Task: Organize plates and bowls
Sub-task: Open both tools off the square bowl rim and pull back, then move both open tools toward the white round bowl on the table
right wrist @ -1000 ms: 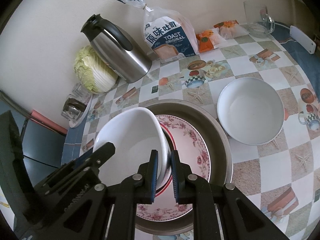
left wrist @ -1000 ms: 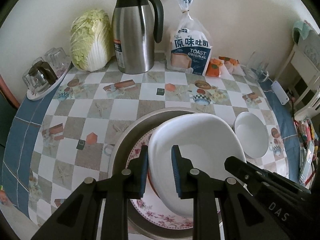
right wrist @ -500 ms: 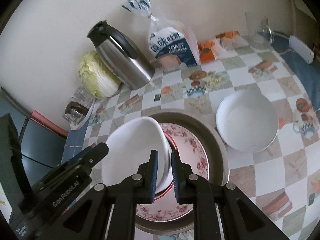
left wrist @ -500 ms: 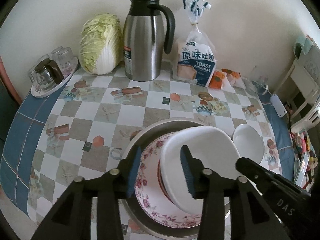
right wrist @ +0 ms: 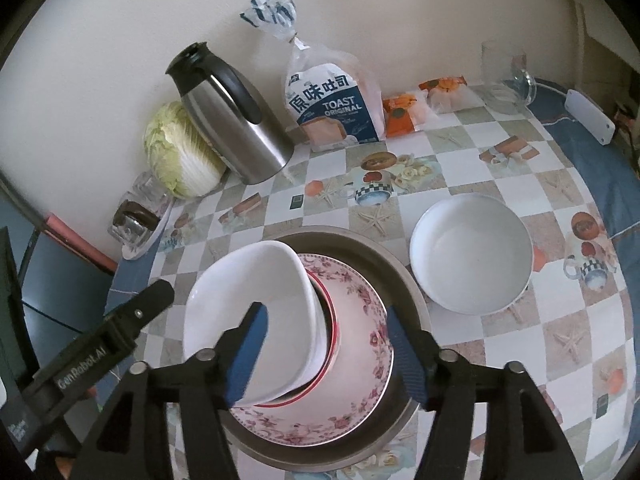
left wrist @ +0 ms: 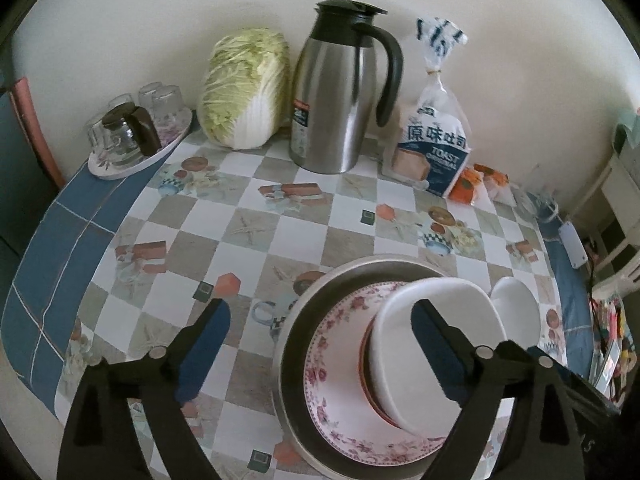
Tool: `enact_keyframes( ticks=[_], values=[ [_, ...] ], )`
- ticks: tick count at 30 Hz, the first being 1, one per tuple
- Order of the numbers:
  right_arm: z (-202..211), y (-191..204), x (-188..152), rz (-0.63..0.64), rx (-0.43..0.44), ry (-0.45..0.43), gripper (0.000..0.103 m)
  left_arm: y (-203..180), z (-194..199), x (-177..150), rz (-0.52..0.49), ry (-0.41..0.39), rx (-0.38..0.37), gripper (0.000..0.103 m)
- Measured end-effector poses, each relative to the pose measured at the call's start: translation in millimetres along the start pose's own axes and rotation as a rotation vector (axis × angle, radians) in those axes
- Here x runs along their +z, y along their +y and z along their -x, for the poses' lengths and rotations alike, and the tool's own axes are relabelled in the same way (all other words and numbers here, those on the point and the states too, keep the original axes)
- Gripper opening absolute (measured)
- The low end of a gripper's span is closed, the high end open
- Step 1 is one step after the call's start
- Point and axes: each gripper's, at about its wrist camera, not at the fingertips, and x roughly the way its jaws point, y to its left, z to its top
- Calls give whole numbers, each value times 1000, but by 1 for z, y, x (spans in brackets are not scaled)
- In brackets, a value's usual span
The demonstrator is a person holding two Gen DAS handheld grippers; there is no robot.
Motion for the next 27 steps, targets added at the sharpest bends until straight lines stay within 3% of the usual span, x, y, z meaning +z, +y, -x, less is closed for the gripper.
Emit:
enact_keyframes(
  ticks=[12,27],
  values=[
    [-3,5,-3,39,-22,-16,103,6,-4,-1,29,29,-3,94],
    [14,0,0,23,-37,-78,103,5,5,0,28,-15,10,94]
  ],
)
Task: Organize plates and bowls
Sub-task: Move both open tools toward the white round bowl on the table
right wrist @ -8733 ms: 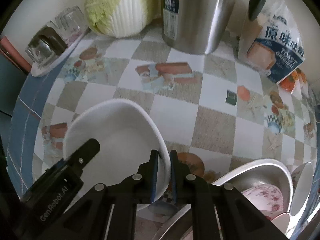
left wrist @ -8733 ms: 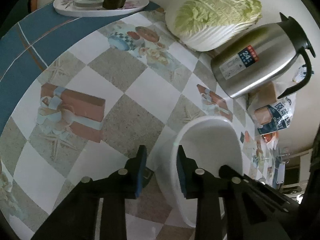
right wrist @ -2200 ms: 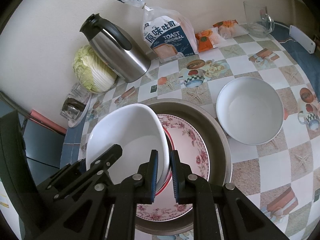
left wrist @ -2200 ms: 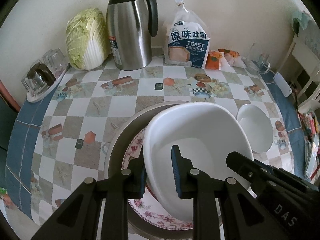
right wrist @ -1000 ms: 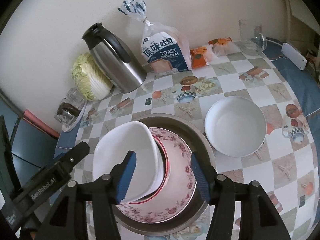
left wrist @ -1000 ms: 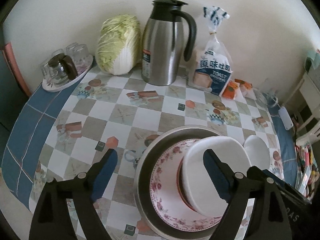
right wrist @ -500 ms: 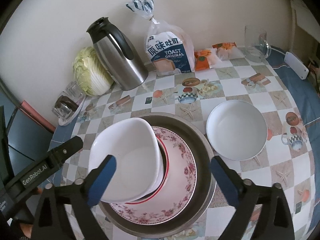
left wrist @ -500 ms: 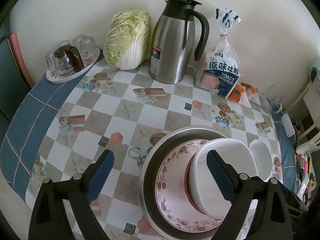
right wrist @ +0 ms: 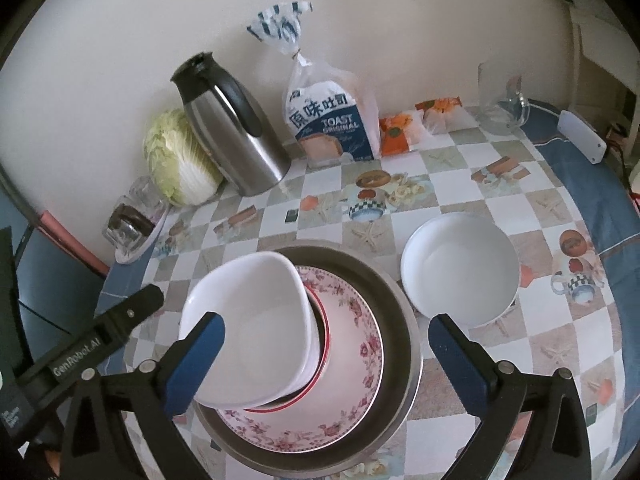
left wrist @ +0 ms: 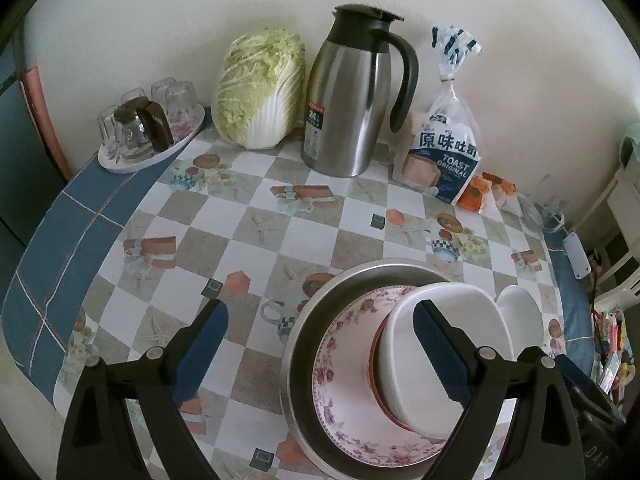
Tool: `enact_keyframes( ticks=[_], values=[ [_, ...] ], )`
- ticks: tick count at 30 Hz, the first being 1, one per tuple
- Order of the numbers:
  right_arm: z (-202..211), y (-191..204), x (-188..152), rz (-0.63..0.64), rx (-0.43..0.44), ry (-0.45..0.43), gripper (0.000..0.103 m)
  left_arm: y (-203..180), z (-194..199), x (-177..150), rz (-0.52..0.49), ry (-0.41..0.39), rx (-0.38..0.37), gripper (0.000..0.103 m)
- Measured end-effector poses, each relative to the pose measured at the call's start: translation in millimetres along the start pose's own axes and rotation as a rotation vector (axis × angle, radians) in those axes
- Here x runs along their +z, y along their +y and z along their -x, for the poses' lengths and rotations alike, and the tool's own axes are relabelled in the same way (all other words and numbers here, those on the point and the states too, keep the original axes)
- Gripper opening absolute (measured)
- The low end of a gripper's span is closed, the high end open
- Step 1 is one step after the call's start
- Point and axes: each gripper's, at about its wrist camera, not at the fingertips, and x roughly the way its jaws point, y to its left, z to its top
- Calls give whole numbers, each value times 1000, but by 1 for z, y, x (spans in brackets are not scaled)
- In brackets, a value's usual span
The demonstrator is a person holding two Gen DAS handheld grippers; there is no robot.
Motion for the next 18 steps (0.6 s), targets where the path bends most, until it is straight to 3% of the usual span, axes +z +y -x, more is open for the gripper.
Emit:
enact_keyframes(
  ticks=[12,18],
  values=[
    [23,-39,12,-93,-24,-73,103,-34,27,3,-39,-77,-67,94],
    [45,-80,18,-166,-41,-146,103,-65,30,-3,-112,-63,-97,94]
  ],
)
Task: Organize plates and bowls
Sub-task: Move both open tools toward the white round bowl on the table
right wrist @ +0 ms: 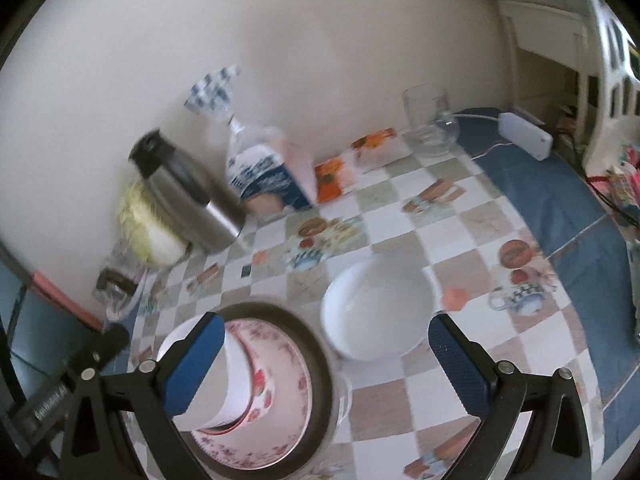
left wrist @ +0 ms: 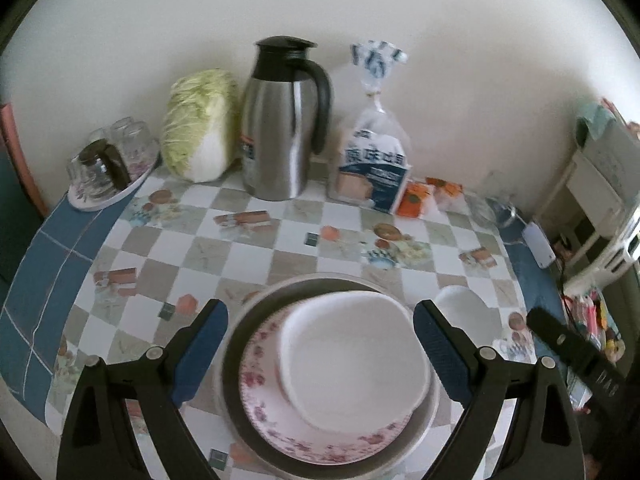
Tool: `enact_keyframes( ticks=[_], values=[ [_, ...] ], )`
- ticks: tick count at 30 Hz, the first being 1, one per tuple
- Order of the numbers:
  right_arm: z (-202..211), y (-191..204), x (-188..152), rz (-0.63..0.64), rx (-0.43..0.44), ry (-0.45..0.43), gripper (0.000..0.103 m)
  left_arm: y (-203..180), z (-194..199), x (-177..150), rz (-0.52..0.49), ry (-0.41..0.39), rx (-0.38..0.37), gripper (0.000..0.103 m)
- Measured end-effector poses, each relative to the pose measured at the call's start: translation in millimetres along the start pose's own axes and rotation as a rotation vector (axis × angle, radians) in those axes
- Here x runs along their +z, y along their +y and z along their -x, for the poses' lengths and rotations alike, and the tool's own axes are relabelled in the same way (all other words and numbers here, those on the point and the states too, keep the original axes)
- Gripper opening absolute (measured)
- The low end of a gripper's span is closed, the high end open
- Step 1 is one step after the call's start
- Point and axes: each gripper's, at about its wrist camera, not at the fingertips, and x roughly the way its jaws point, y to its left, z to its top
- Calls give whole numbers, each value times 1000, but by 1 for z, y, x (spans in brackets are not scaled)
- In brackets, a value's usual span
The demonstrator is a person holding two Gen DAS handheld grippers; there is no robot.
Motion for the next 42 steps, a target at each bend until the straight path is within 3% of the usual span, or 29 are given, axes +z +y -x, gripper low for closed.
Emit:
enact_keyframes(
  ticks=[11,21,28,33,39,42],
  values=[
    [5,-52,11,-52,-21,-3,103,-63,2,-4,-118,-47,-70,94],
    [-21,-82,9,-75,-64,80,103,-111,-17,-3,-196,-1,-160,94],
    [-41,-100,9,-80,-107,112,103,-145,-42,-2,-293,7,-138,94],
    [-60,-111,3,-110,-129,154,103,-157,-64,-1,-345,16,-67,94],
    [-84,-109,-5,-94,-138,213,103,-156,-87,2,-332,45,-37,94],
    [-93,-106,-9,-80,-141,223,95,-156,-95,1,-337,50,-39,94]
  ],
)
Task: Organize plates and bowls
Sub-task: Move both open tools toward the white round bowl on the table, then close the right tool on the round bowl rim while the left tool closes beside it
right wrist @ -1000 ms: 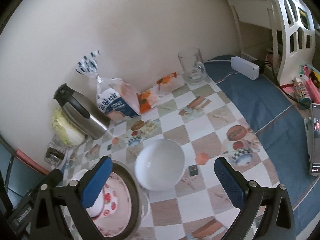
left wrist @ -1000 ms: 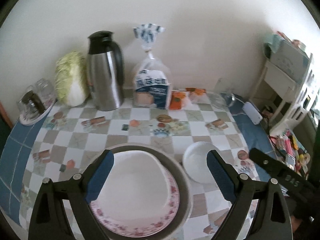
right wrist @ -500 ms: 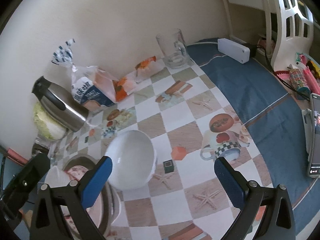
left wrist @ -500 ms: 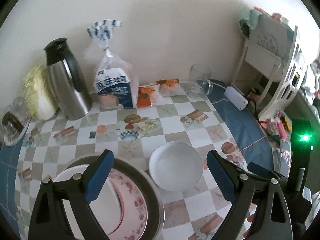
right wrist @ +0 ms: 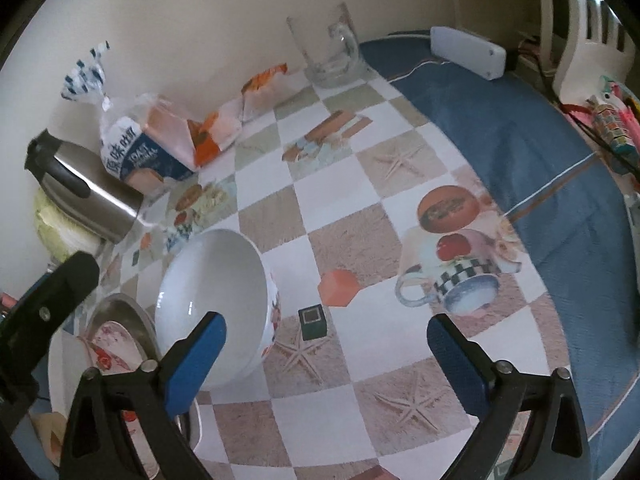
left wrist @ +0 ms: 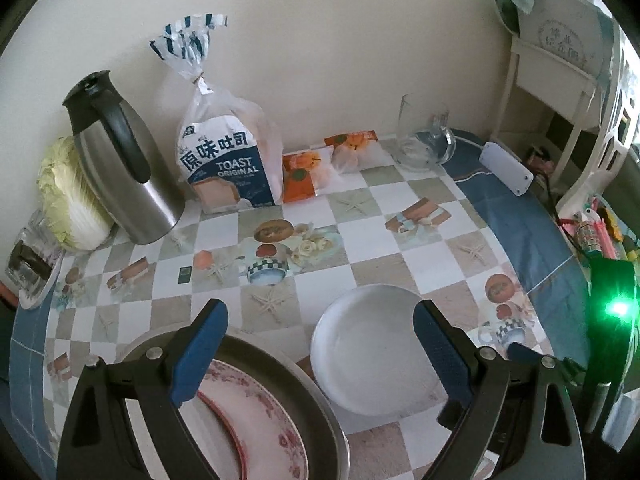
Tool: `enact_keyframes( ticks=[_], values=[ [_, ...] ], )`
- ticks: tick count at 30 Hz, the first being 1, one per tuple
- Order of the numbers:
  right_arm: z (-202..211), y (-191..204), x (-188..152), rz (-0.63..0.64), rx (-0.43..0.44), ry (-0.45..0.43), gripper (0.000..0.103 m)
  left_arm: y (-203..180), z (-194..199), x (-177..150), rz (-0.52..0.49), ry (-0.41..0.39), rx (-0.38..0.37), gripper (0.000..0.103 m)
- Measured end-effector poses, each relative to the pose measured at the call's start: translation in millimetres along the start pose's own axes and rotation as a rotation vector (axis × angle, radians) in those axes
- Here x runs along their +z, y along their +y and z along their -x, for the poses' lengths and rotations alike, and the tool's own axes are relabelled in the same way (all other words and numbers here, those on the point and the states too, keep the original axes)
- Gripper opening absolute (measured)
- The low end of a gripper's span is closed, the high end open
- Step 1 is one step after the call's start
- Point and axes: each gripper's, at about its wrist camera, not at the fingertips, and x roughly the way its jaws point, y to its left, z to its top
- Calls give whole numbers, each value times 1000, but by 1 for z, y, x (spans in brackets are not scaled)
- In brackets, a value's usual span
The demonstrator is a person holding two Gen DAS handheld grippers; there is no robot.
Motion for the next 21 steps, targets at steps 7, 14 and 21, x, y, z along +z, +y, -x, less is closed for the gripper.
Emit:
enact_keyframes(
  ticks=[7,14,21],
  values=[
    [-17,11,-4,26,7,12,48,-2,-12,0,8,15,-31,77],
    [-21,22,-4,42,69,1,17,-2,-22,-4,31,55,-73,63],
    [-16,7,1,32,66,-3,17,-3,-30,-8,43,103,-103,51]
  ],
)
